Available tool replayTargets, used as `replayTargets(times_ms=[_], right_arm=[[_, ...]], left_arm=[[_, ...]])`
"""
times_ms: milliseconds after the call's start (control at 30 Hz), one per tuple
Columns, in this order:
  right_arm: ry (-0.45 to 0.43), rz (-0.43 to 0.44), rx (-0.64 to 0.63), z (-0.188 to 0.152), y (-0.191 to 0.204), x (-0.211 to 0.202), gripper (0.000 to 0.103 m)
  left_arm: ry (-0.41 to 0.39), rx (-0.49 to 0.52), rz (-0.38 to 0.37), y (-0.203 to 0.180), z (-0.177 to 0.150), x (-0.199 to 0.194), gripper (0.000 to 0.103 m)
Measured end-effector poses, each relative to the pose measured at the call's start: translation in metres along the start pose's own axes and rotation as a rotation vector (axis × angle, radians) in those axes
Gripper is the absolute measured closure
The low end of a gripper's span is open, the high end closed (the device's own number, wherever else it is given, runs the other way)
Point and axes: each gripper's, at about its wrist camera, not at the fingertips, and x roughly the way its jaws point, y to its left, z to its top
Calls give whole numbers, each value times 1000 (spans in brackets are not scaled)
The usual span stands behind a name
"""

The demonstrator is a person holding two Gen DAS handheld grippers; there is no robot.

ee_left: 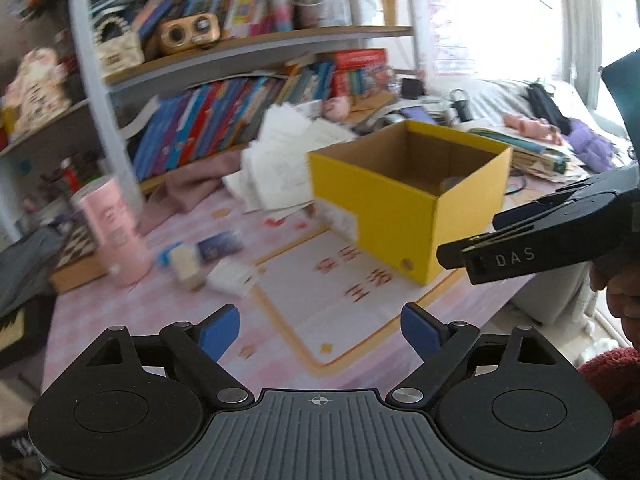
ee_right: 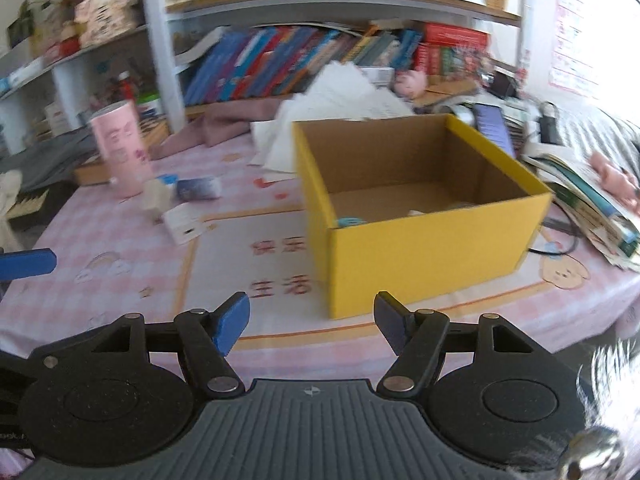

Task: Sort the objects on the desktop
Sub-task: 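Withdraw both open tools from the box back over the table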

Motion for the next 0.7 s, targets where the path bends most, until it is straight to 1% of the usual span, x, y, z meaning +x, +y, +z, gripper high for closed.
replayTargets(times_ms=[133,400,567,700], right_arm=[[14,39,-47,1,20,2,34],[28,132,-166,10,62,7,33],[48,174,-230,12,82,14,33],[55,195,-268,15,90,19,33]], left_arm=[[7,-58,54,16,-10,-11,11],[14,-172,148,45,-26,-32,10],[24,-236,184,59,-34,-36,10],[31,-280,202,67,-37,-35,10]])
